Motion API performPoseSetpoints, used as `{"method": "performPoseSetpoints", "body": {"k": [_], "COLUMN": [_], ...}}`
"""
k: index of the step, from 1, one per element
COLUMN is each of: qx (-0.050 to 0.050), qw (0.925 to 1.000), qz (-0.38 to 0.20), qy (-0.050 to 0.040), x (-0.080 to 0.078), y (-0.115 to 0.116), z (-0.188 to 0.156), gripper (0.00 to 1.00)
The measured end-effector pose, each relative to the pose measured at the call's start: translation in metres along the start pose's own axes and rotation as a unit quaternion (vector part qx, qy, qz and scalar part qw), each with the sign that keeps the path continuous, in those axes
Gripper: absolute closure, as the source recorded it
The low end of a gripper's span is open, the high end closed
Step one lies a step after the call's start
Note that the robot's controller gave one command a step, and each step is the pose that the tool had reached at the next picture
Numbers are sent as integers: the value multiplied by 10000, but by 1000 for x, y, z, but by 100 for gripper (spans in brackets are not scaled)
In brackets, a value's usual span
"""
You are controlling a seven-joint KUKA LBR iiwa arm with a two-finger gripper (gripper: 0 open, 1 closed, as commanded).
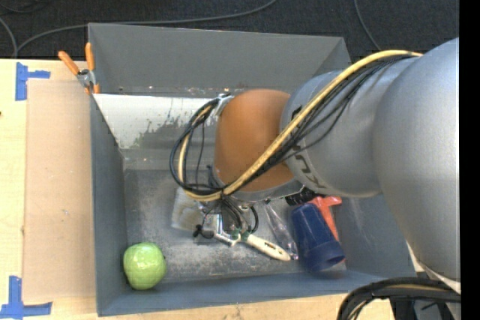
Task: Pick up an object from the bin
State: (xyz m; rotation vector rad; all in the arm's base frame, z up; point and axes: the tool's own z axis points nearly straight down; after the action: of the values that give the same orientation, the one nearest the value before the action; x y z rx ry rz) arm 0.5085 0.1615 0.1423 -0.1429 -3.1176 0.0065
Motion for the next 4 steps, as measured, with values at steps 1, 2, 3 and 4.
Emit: {"method": "performPoseSetpoints", "body": {"k": [1, 2, 3, 4], "qx": [30, 38, 22, 21], "qw": [9961, 9973, 9866, 9897], "qz": [883, 733, -1628, -1427], "qy": [38, 42, 62, 75], "x": [-6, -3, 19, 20], "y": [-33, -30, -55, -61], "z": [77, 63, 68, 72], "gripper": [100, 100, 100, 100]}}
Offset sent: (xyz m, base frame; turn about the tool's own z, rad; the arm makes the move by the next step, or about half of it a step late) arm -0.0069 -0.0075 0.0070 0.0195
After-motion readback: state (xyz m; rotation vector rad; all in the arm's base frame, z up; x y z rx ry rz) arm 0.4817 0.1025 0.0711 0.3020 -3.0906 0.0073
